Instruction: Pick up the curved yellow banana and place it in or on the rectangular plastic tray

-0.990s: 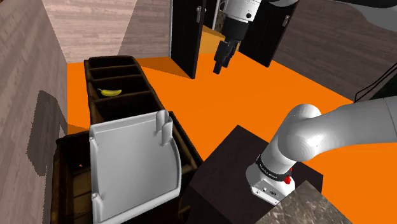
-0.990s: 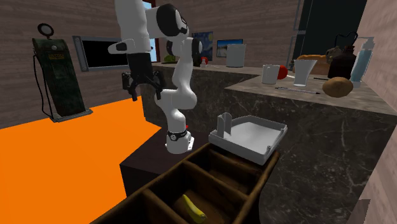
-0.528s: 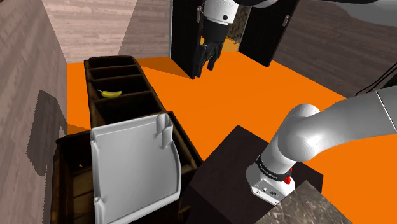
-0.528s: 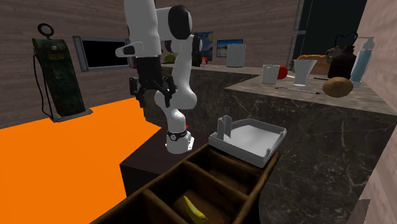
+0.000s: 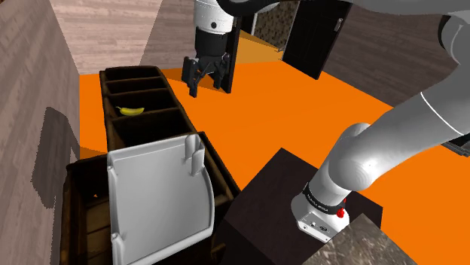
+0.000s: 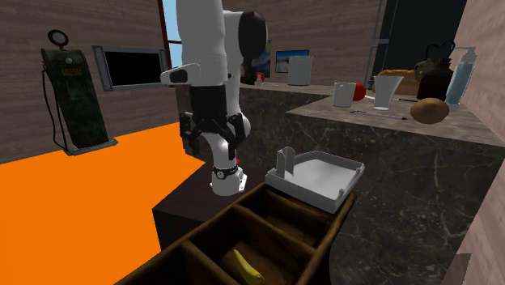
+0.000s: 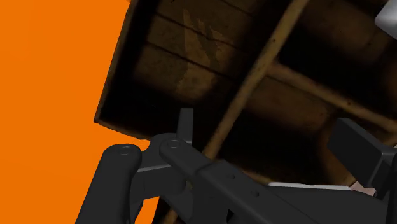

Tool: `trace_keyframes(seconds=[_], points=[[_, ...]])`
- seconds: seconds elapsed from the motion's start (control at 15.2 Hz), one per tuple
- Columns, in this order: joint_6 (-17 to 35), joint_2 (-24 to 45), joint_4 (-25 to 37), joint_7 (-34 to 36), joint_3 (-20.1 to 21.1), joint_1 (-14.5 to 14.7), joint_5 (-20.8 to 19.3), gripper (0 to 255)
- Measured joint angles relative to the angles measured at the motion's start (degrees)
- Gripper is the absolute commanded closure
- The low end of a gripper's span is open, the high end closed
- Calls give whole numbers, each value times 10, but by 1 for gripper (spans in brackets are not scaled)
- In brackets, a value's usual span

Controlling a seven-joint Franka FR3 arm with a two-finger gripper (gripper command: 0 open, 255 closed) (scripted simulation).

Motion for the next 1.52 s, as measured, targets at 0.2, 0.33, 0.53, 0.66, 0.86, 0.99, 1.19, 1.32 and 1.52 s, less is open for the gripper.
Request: trace_keyframes(seconds=[0.2, 0.33, 0.53, 0.66, 0.86, 0.99, 1.19, 1.32, 1.52], points=[[13, 67, 52, 64, 33, -5, -20, 0], [15, 113, 90, 109, 53, -6, -39, 0], [20, 190, 152, 174, 77, -3, -77, 0], [11, 241, 201, 220, 88, 6, -105, 0], [-7, 330, 291, 285, 96, 29, -153, 0], [-23, 392, 357, 323, 95, 51, -184, 0], [-33, 443, 409, 351, 89, 71, -208, 0], [-22, 448, 401, 355, 87, 71, -211, 0], [-1, 450, 382, 357, 86, 70, -212, 0]])
